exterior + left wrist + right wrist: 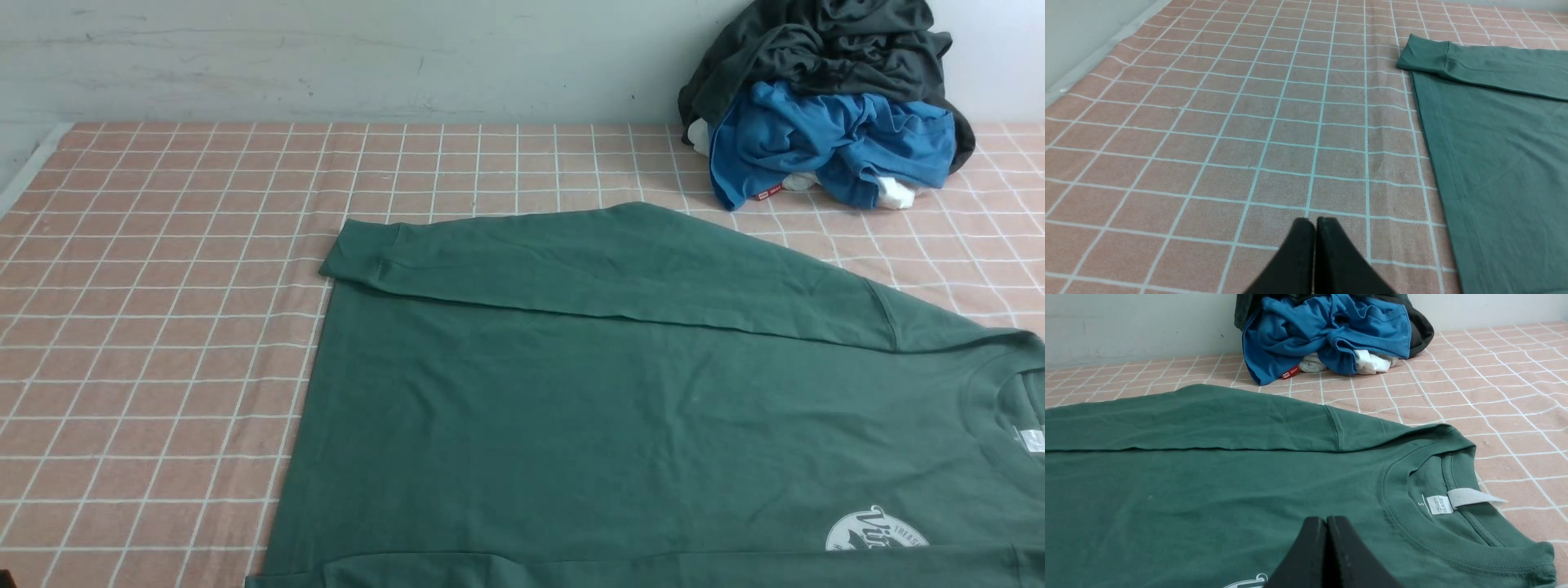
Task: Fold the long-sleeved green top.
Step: Use the left arm to clamp the cuff closest to it, then use the left arm to drag and place the cuff at the centered position on the left edge of the fabric, then use the left arm to clamp the cuff farthest from it, then use the left arm to drag and drop the cuff onto the cuff closest to the left arm, then use both arms simultaneously to clamp the lower edge of the clothing fabric
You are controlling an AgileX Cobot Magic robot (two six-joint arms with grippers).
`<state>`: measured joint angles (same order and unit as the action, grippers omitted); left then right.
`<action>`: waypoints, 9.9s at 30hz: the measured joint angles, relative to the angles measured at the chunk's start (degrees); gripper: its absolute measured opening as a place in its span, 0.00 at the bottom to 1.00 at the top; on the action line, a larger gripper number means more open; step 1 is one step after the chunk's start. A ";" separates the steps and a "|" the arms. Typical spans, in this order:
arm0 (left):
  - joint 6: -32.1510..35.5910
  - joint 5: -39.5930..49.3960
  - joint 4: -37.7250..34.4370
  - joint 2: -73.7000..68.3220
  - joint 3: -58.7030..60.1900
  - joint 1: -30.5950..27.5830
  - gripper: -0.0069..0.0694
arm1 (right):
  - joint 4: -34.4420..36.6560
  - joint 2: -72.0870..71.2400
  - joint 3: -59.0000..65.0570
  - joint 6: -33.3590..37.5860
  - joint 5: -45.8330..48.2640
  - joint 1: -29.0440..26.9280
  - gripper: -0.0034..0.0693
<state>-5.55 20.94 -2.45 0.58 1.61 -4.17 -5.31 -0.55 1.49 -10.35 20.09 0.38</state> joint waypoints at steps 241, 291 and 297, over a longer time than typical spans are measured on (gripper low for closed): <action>27.45 47.59 -1.73 -91.40 -67.16 37.23 0.72 | 11.54 45.10 -57.35 21.37 52.15 25.71 0.52; 13.30 33.55 11.27 -81.86 -35.76 53.54 0.10 | 10.94 44.91 -45.84 32.69 51.84 25.71 0.73; 19.56 36.38 5.83 -78.70 -35.76 50.72 0.10 | 5.31 51.05 -39.05 33.18 44.54 25.71 0.78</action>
<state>14.01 57.32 3.38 -78.13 -34.15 46.55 0.00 50.50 -37.57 22.82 64.64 26.09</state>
